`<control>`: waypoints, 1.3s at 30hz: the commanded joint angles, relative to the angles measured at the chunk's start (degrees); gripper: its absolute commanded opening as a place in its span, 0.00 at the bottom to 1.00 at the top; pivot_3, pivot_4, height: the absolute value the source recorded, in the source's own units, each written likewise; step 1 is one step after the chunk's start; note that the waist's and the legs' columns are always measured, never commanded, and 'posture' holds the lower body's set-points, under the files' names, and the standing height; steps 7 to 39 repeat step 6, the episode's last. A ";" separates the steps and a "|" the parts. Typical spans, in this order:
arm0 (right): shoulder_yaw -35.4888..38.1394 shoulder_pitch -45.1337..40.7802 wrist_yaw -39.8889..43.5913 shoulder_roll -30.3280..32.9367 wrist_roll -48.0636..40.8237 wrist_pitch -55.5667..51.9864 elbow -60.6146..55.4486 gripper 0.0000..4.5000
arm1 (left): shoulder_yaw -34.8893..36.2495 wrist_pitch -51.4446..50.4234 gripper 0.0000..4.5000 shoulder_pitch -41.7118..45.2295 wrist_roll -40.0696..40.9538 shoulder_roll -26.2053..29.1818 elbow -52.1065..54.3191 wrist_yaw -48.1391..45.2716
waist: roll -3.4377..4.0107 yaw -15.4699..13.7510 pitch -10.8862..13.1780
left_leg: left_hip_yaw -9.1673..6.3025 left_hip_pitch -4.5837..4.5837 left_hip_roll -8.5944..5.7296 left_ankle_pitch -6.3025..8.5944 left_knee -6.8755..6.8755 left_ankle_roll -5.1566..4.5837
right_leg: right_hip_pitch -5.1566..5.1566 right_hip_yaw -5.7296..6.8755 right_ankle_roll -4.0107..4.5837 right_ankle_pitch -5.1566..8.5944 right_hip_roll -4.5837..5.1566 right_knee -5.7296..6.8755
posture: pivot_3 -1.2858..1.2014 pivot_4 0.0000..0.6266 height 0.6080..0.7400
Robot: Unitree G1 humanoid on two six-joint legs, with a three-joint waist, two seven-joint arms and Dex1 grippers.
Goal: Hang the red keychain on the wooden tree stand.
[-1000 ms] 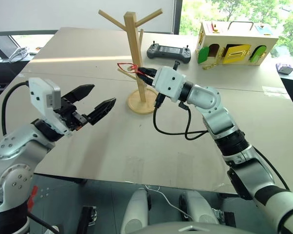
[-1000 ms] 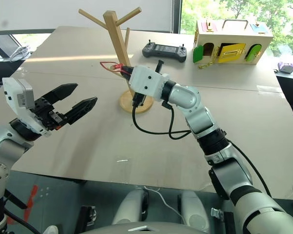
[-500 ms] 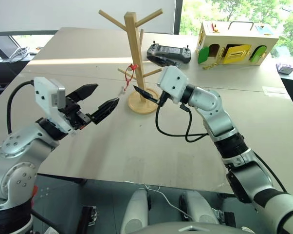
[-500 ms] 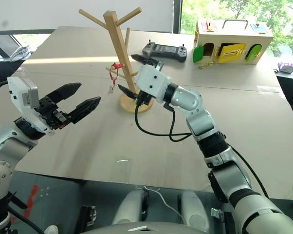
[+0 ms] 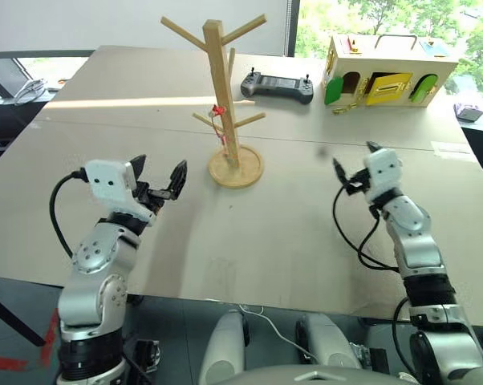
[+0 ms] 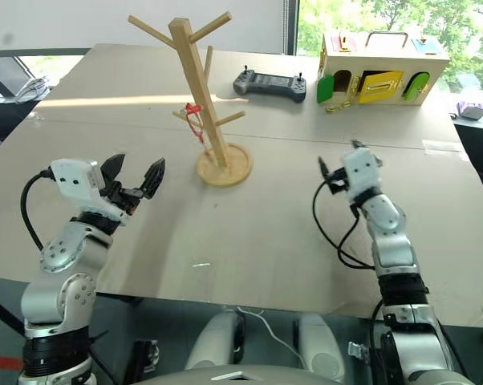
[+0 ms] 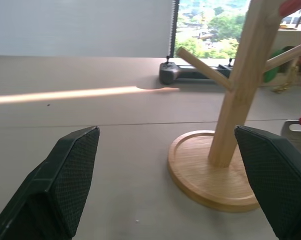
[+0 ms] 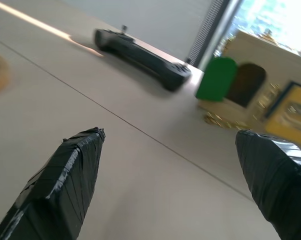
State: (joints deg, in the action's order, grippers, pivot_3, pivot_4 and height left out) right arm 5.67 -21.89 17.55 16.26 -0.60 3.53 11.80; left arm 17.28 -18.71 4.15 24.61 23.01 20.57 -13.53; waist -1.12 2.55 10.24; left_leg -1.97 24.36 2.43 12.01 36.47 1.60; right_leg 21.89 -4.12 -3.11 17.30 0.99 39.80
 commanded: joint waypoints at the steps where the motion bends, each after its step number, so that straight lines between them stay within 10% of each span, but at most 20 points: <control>1: 4.14 1.18 -2.61 -1.86 -4.87 -1.43 -1.59 0.99 | 0.00 6.15 1.00 0.01 -4.25 -2.40 -2.90 1.74 | -0.01 -0.10 -0.01 | 0.00 -0.05 0.00 0.00 0.00 0.00 | -0.05 0.00 0.00 0.00 0.00 -0.01 | 0.52 0.24 1.00; 39: 5.55 3.80 -3.39 -4.07 -7.90 -3.02 -1.74 0.99 | -2.18 12.21 1.00 -0.31 -9.77 -5.43 -9.07 2.47 | -0.01 -0.25 -0.01 | 0.00 -0.02 -0.02 0.00 0.00 0.00 | -0.06 0.01 -0.01 0.00 0.02 -0.04 | 0.52 0.24 1.00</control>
